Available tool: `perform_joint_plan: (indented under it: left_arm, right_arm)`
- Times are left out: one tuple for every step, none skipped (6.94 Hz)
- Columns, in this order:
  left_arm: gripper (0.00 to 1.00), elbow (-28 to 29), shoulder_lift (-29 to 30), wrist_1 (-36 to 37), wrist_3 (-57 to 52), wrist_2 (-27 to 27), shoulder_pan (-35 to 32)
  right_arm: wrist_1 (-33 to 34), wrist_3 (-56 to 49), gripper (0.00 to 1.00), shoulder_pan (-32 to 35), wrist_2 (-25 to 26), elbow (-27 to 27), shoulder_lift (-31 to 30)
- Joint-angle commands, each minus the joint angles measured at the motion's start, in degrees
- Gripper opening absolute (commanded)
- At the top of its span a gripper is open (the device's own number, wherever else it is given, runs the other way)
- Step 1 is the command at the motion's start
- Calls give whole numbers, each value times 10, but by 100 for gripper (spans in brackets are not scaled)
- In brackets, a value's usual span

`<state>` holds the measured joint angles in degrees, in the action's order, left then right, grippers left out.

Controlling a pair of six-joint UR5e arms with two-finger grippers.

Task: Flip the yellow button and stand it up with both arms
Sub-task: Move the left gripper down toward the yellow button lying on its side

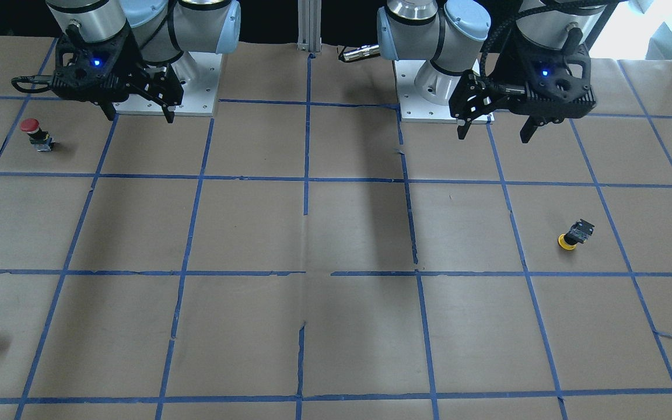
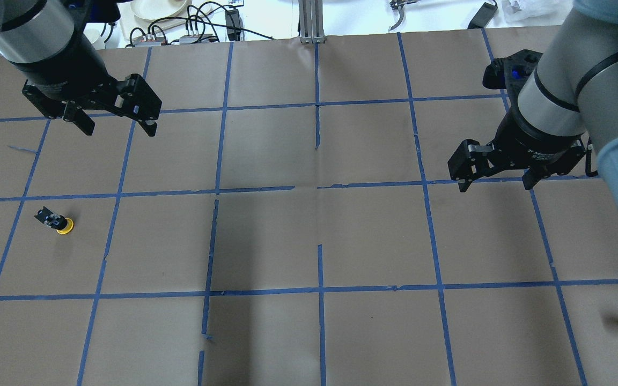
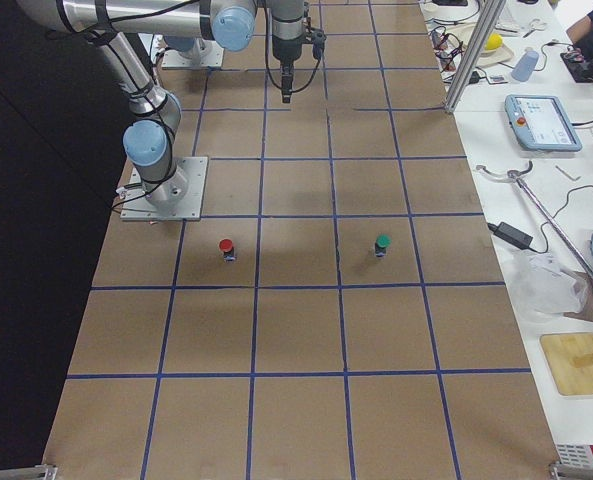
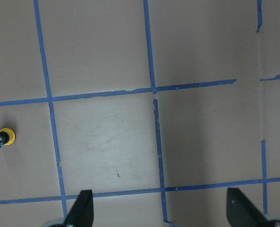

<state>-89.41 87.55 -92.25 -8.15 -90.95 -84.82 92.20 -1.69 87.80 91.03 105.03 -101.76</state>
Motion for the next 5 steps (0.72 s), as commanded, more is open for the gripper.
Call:
perform_joint_plan:
  left_arm:
    - [100, -24, 30, 45, -131, 0, 103]
    - [100, -28, 52, 57, -167, -2, 133]
    - [100, -30, 74, 57, -247, -3, 162]
    - [100, -36, 96, 68, -308, -2, 200]
    - [100, -69, 112, 119, -386, -1, 243]
  right_arm:
    - [0, -1, 100, 0, 2, 0, 0]
    - [0, -1, 100, 0, 2, 0, 0]
    - [0, -1, 100, 0, 1, 0, 0]
    - [0, -1, 100, 0, 0, 0, 1]
    - [0, -1, 100, 0, 0, 1, 1]
